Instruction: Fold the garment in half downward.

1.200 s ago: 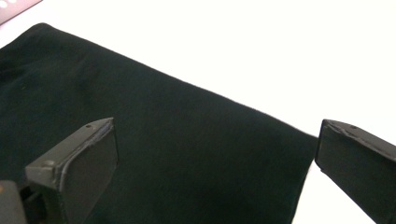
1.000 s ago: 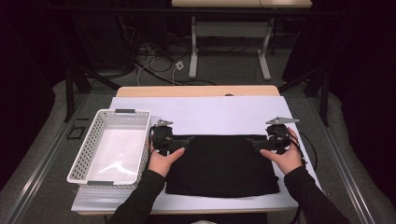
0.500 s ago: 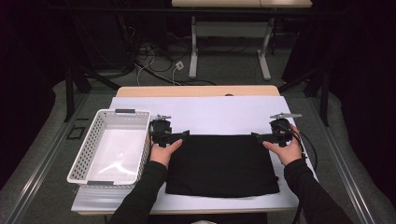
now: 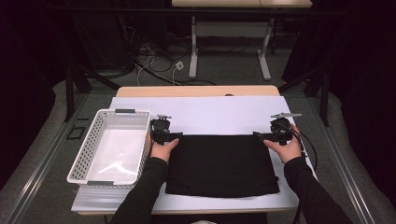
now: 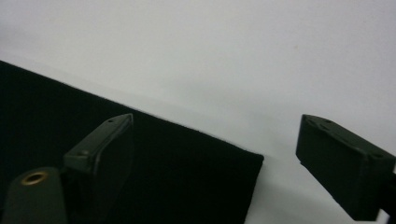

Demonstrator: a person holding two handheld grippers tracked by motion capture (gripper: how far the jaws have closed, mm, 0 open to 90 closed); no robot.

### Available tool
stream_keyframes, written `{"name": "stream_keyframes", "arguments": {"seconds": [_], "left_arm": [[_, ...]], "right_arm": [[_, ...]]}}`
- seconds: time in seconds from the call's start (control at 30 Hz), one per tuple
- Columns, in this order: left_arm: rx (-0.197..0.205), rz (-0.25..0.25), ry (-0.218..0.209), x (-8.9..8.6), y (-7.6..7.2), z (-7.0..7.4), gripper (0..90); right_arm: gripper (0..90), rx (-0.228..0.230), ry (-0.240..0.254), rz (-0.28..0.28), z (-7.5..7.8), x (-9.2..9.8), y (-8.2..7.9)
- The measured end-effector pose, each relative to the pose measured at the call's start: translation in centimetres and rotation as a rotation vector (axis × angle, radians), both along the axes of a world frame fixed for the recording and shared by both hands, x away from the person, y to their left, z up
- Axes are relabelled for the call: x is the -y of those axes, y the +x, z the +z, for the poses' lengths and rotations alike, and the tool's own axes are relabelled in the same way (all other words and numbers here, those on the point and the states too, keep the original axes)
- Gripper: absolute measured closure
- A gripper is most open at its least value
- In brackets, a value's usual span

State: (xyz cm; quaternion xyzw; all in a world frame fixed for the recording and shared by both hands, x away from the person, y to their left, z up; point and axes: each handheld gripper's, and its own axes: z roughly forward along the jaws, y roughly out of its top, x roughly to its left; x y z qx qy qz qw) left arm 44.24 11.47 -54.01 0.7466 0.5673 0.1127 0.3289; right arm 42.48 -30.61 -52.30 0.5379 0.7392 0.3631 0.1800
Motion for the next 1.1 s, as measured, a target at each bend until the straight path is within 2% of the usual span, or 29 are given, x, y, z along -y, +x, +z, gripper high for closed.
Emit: {"name": "stream_keyframes", "arguments": {"seconds": [0.07, 0.23, 0.3, 0.57, 0.67, 0.7, 0.73, 0.8, 0.87, 0.9, 0.93, 1.0, 1.1], "left_arm": [[-0.002, 0.005, 0.007, -0.1, 0.1, -0.2, 44.5], [-0.017, 0.010, 0.026, -0.1, 0.2, -0.6, 48.2], [-0.026, 0.008, 0.022, -0.1, 0.2, -0.9, 50.0], [-0.002, 0.005, 0.050, 0.2, 0.0, -1.0, 51.5], [0.009, -0.001, 0.072, 0.4, -0.1, -1.1, 56.7], [0.010, -0.002, 0.070, 0.4, -0.2, -1.1, 58.5], [0.011, -0.001, 0.067, 0.4, -0.3, -1.1, 62.5], [0.009, 0.003, 0.062, 0.4, -0.3, -1.1, 63.7], [0.009, 0.011, 0.056, 0.4, -0.4, -1.1, 66.4], [0.008, 0.010, 0.056, 0.5, -0.4, -1.1, 66.4], [0.005, 0.009, 0.049, 0.5, -0.4, -1.1, 70.8], [0.004, -0.001, 0.048, 0.6, -0.4, -1.1, 73.9], [0.004, -0.018, 0.049, 0.8, -0.5, -1.1, 78.2]], "right_arm": [[14.7, -0.002, -0.005, 0.005, -0.1, 0.1, 0.0], [17.4, -0.004, -0.008, 0.011, -0.2, 0.3, 0.2], [21.7, -0.011, -0.007, 0.012, -0.5, 0.5, 0.4], [34.2, -0.033, -0.010, 0.008, -1.0, 0.9, 0.7], [37.6, -0.042, -0.027, 0.021, -1.2, 0.9, 0.8], [38.3, -0.043, -0.039, 0.027, -1.3, 0.8, 0.8], [41.6, -0.043, -0.073, 0.039, -1.6, 0.6, 0.8], [42.7, -0.049, -0.085, 0.043, -1.7, 0.5, 0.9], [44.7, -0.051, -0.121, 0.046, -2.3, 0.2, 1.2], [44.7, -0.051, -0.121, 0.046, -2.3, 0.2, 1.2], [44.2, -0.079, -0.126, 0.042, -2.7, 0.2, 1.4], [44.7, -0.077, -0.114, 0.036, -2.8, 0.2, 1.5], [47.1, -0.077, -0.123, 0.037, -2.8, 0.2, 1.4]]}}
